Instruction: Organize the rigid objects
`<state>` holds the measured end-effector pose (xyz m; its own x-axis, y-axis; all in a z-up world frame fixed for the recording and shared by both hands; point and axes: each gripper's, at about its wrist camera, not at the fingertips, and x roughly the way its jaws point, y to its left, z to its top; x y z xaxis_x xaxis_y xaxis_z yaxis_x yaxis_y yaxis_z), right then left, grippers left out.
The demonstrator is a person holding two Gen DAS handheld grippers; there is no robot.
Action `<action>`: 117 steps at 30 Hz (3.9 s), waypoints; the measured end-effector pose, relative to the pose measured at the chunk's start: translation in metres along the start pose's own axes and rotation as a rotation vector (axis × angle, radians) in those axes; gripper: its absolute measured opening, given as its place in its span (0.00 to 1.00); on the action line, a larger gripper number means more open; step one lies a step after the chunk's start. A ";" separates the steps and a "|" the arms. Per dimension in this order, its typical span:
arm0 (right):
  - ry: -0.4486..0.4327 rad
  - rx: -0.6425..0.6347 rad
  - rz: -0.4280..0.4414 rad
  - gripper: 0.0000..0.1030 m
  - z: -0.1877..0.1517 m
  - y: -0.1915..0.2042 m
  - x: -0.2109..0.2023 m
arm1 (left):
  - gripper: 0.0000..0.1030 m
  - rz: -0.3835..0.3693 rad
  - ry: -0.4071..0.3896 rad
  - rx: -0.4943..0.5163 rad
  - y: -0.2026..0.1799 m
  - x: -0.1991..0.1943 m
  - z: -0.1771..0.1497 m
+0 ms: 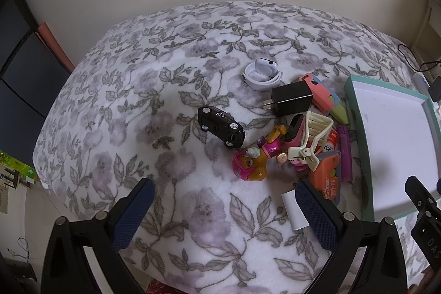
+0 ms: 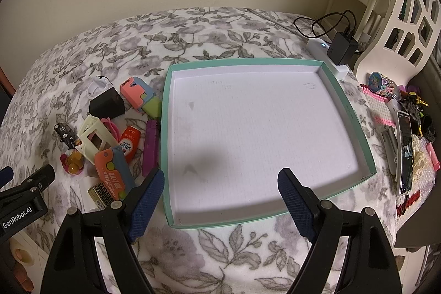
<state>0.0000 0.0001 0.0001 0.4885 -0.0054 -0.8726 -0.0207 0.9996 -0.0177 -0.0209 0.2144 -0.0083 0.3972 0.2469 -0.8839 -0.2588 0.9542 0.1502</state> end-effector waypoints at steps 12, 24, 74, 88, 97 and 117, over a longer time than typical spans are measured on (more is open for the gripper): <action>0.002 0.000 -0.001 0.83 0.000 0.000 0.000 | 1.00 -0.002 0.004 -0.002 0.000 0.001 -0.001; 0.003 0.000 -0.001 0.83 0.000 0.000 0.000 | 1.00 -0.005 0.008 -0.002 0.001 0.002 0.000; 0.210 -0.259 0.267 0.44 -0.042 0.091 0.048 | 0.92 -0.211 0.242 -0.267 0.027 0.055 -0.003; 0.278 -0.247 0.248 0.33 -0.048 0.089 0.066 | 0.77 -0.289 0.249 -0.170 -0.013 0.056 -0.001; 0.290 -0.221 0.265 0.31 -0.047 0.079 0.065 | 0.75 -0.363 0.255 -0.161 -0.030 0.066 -0.001; 0.284 -0.243 0.244 0.31 -0.051 0.083 0.069 | 0.46 -0.386 0.317 -0.167 -0.040 0.085 -0.004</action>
<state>-0.0123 0.0811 -0.0865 0.1859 0.1895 -0.9641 -0.3264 0.9374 0.1213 0.0194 0.1969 -0.0914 0.2122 -0.2055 -0.9554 -0.2936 0.9191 -0.2629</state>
